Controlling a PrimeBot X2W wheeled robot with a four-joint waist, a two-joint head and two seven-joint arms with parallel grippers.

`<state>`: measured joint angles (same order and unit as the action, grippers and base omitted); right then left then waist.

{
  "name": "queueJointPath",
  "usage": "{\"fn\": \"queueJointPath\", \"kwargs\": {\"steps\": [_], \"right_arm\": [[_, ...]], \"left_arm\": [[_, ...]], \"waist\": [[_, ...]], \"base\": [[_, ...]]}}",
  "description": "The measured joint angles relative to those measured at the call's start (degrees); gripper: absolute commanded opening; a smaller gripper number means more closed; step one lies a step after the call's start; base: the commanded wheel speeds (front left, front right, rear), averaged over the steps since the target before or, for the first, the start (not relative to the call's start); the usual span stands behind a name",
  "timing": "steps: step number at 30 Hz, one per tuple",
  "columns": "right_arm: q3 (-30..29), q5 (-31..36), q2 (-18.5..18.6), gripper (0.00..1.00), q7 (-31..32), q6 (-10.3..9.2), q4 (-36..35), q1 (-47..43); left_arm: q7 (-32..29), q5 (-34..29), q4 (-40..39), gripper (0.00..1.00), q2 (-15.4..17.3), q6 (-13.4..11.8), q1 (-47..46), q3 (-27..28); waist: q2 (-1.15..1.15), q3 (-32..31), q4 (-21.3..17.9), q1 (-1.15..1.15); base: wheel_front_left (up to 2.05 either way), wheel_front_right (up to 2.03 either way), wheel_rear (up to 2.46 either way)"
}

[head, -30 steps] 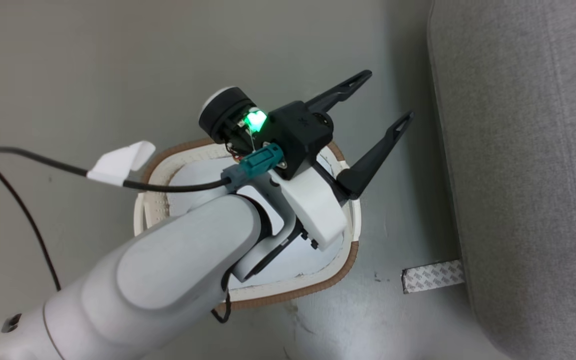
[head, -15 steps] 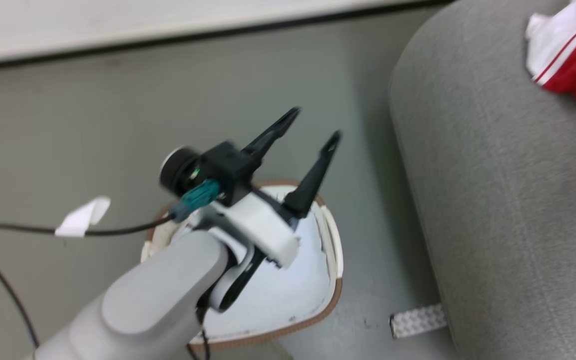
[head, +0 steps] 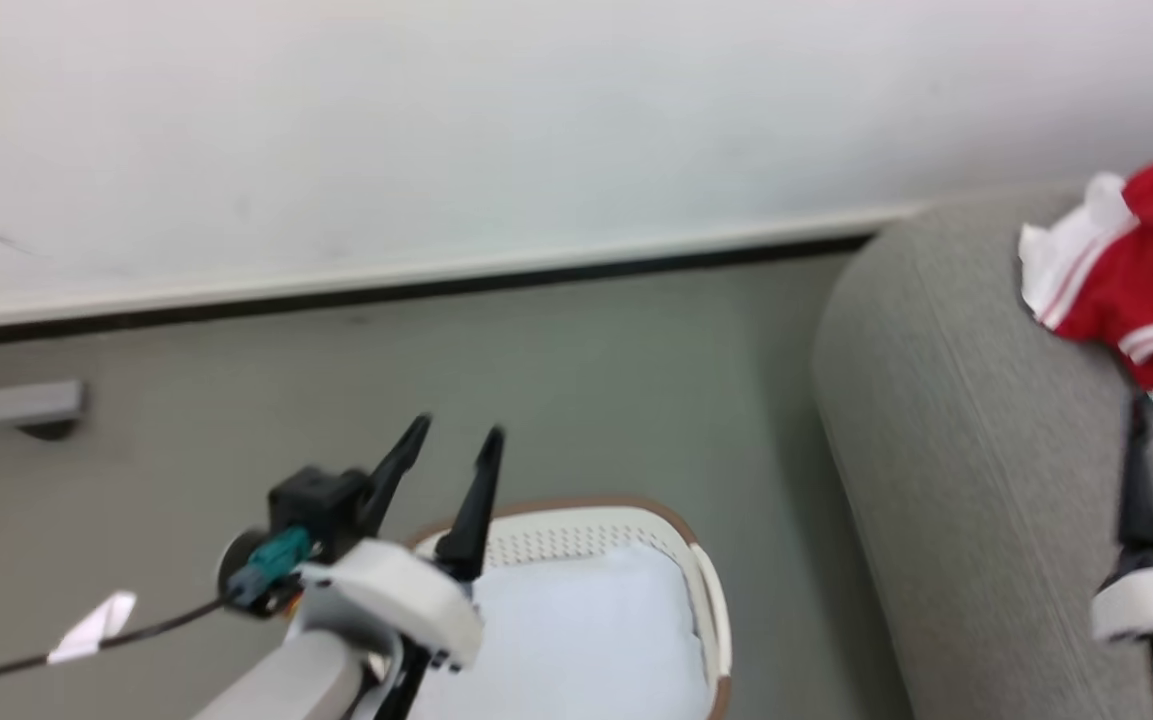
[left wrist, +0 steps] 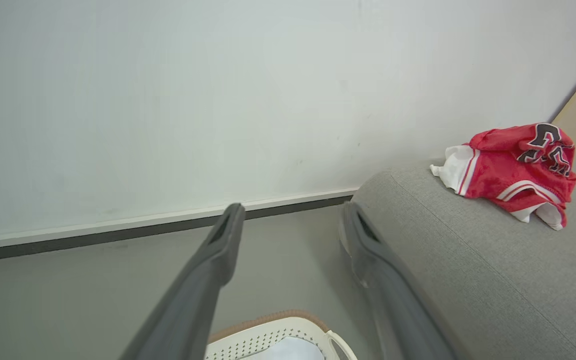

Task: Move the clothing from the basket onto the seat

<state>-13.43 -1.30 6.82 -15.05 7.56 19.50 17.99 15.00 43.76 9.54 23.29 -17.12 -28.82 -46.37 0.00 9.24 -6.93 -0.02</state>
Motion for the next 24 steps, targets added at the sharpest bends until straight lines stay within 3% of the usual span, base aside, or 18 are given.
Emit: {"fn": "queueJointPath", "kwargs": {"steps": [10,24], "right_arm": [[8.10,-2.30,-2.94,1.00,-0.01,0.00,-4.81,-11.31],[10.69,-5.76,-3.91,1.00,-0.09,0.00,-4.34,-20.30]], "left_arm": [[0.13,-6.78,3.05,1.00,-2.35,2.02,15.28,14.66],[0.12,-18.92,3.92,1.00,-9.53,11.25,29.48,31.06]], "waist": [[0.00,-8.35,5.46,0.00],[0.00,-13.22,7.32,0.01]], "base": [[0.00,0.00,0.00],[0.00,0.00,0.00]]}}
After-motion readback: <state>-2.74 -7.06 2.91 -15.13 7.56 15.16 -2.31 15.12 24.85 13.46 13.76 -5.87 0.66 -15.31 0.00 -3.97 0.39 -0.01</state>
